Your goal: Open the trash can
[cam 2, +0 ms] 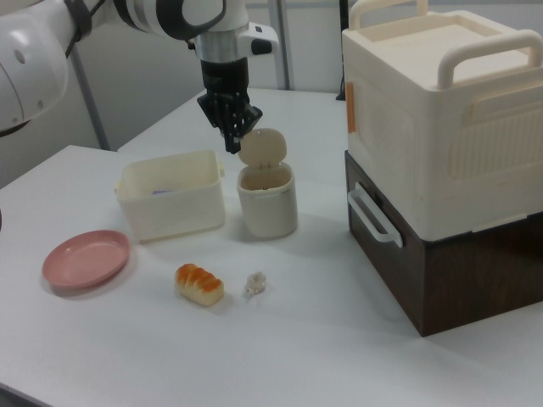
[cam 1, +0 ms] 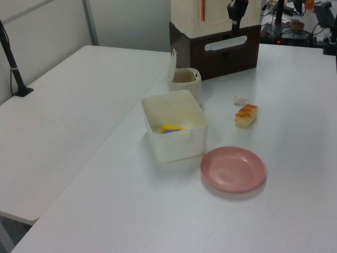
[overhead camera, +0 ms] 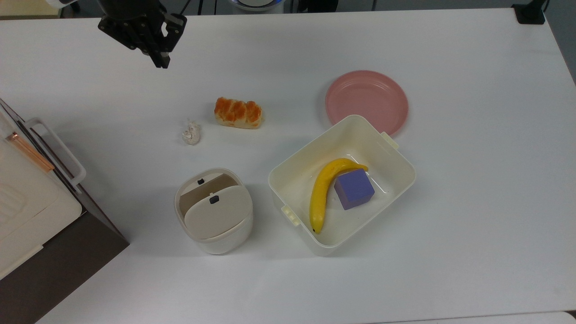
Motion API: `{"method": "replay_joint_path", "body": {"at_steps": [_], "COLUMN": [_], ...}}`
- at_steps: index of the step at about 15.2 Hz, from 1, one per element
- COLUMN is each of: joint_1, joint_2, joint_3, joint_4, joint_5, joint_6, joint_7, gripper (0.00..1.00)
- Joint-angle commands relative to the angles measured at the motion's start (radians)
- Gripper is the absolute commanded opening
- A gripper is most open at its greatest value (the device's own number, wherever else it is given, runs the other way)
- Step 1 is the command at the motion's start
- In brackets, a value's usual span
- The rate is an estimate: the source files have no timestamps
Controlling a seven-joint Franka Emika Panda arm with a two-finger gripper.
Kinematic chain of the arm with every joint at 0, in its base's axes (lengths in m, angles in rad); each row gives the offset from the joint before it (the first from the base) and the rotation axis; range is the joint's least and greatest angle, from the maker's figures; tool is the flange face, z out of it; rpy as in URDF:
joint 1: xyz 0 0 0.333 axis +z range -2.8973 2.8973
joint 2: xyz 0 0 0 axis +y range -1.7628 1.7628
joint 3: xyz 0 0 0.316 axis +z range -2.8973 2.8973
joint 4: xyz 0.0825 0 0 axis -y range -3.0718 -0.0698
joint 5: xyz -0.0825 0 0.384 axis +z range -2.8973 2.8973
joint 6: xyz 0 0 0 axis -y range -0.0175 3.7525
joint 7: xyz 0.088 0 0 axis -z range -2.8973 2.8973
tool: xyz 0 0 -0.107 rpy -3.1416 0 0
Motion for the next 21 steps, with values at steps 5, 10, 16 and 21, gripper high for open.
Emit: {"method": "replay_joint_path", "body": {"at_steps": [5, 10, 16, 21], "joint_1": [-0.008, -0.01, -0.004, 0.053], "joint_2": [-0.02, -0.02, -0.06, -0.121], "joint_3": [-0.009, -0.025, -0.043, -0.045], "joint_4": [0.015, 0.024, 0.02, -0.06], "joint_5": [0.035, 0.013, -0.017, -0.021], "joint_6": [-0.054, -0.03, -0.047, -0.031], "joint_7": [-0.03, -0.039, -0.07, -0.006], "gripper": [1.0, 1.0, 1.0, 1.0]}}
